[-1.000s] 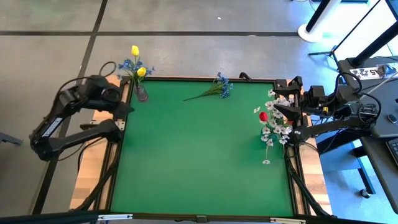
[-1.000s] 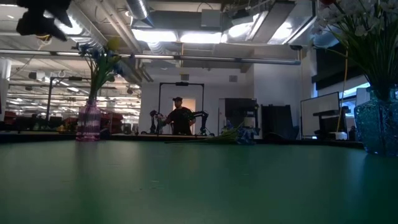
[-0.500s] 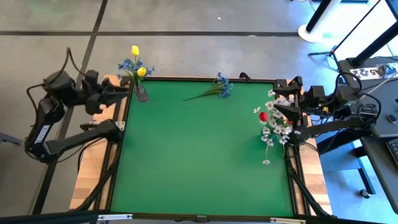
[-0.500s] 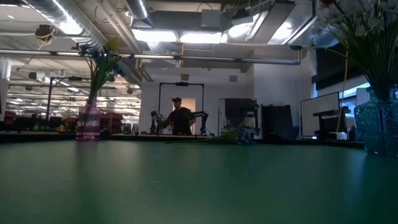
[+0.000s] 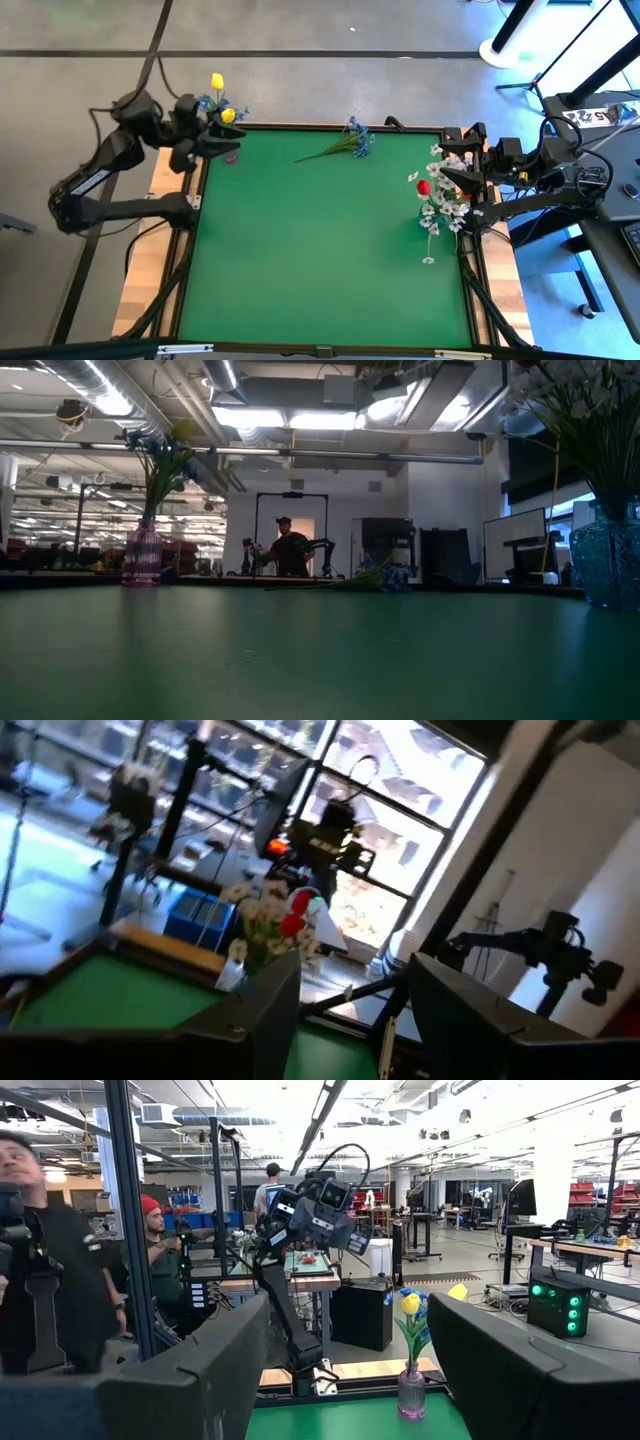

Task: Sort flowers into vase by color
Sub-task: Put the blue flowers into the violet vase

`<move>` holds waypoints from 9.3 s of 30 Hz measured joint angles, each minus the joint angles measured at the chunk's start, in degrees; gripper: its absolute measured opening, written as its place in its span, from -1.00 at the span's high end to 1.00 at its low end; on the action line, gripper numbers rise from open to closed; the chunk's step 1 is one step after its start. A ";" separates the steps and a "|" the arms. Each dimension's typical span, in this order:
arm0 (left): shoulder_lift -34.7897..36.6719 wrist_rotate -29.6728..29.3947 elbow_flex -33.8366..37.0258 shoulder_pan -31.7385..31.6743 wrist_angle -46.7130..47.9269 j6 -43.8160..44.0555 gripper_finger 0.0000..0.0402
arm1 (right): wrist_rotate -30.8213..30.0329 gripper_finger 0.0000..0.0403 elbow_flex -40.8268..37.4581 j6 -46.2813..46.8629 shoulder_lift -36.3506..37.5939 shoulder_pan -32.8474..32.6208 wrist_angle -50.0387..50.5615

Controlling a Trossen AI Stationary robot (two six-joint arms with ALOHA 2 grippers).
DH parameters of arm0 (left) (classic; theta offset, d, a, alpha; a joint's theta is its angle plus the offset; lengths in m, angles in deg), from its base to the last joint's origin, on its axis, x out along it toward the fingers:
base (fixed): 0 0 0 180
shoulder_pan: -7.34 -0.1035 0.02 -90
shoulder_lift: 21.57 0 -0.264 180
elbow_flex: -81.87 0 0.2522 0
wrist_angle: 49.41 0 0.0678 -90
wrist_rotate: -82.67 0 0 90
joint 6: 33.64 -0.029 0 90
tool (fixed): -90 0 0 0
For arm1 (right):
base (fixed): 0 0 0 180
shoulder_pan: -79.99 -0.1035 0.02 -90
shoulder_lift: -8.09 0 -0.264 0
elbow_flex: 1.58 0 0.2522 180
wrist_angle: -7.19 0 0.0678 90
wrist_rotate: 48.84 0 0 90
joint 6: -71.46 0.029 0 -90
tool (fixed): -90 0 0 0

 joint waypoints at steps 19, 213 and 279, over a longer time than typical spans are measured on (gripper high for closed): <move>-21.46 -10.99 -3.07 11.44 -14.85 -8.16 0.10 | 0.13 -0.36 0.00 0.00 -0.02 0.00 0.00; -74.23 -45.64 -3.01 10.61 -21.34 -2.89 0.33 | 0.20 -0.36 0.00 0.02 -0.02 0.00 0.02; -57.35 -39.96 -1.16 27.11 25.73 11.28 0.84 | 0.87 -0.36 0.01 0.02 -0.13 0.00 0.08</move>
